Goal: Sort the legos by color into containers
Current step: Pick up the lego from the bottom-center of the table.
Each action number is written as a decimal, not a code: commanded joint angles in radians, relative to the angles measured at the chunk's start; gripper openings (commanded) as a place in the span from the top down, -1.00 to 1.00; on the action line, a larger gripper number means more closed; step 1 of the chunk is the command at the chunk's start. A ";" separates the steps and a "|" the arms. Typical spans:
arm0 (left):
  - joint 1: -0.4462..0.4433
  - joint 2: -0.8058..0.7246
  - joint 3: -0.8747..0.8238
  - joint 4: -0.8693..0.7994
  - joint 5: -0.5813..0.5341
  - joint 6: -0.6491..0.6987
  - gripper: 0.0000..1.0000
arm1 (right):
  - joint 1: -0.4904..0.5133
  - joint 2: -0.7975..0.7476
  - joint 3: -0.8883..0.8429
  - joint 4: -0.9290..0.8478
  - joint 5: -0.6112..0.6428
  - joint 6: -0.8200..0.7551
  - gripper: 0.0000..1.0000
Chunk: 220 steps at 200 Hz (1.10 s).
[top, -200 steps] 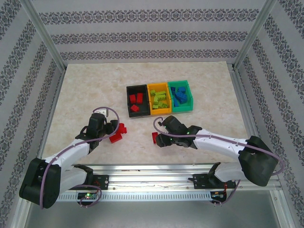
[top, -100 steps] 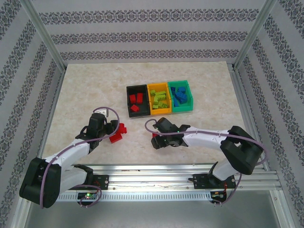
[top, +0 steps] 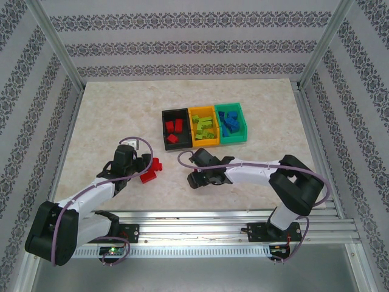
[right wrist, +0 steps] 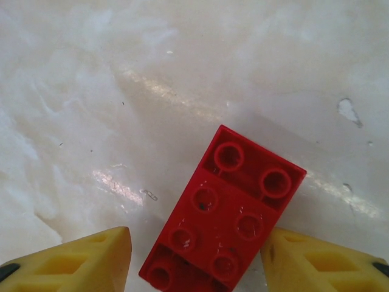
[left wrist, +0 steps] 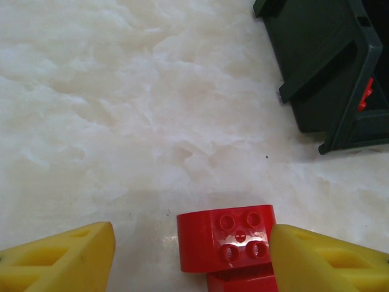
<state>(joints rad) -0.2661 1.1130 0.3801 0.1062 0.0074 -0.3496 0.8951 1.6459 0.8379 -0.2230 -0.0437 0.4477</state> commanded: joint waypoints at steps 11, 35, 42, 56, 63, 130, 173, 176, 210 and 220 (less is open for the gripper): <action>0.013 0.005 0.024 0.006 0.001 -0.011 -0.35 | 0.017 0.066 0.051 -0.003 -0.020 0.018 -0.17; 0.014 0.008 0.026 0.004 0.003 -0.010 -0.35 | 0.027 0.089 0.050 0.002 0.001 0.006 -0.17; 0.014 0.006 0.026 0.001 0.000 -0.010 -0.36 | 0.027 0.099 0.055 -0.002 0.003 0.004 -0.16; 0.013 0.004 0.025 0.006 -0.001 -0.010 -0.35 | 0.028 0.113 0.062 -0.010 -0.002 -0.001 -0.16; 0.015 0.004 0.024 0.008 0.001 -0.010 -0.35 | 0.030 0.116 0.061 -0.007 0.000 -0.003 -0.16; 0.015 0.008 0.023 0.012 0.015 -0.011 -0.35 | 0.092 0.189 0.138 -0.126 0.244 -0.076 -0.08; 0.015 0.007 0.023 0.015 0.020 -0.012 -0.36 | 0.094 0.186 0.149 -0.115 0.231 -0.081 0.32; 0.015 0.006 0.023 0.014 0.021 -0.012 -0.35 | 0.094 0.185 0.150 -0.115 0.228 -0.082 0.34; 0.016 0.006 0.021 0.020 0.027 -0.014 -0.35 | 0.093 0.163 0.200 -0.126 0.212 -0.093 0.38; 0.015 0.009 0.022 0.019 0.029 -0.013 -0.36 | 0.090 0.149 0.216 -0.118 0.214 -0.100 0.38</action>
<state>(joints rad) -0.2661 1.1175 0.3840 0.1062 0.0223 -0.3496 0.9951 1.7775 1.0126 -0.3893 0.1524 0.3664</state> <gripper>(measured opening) 0.677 0.321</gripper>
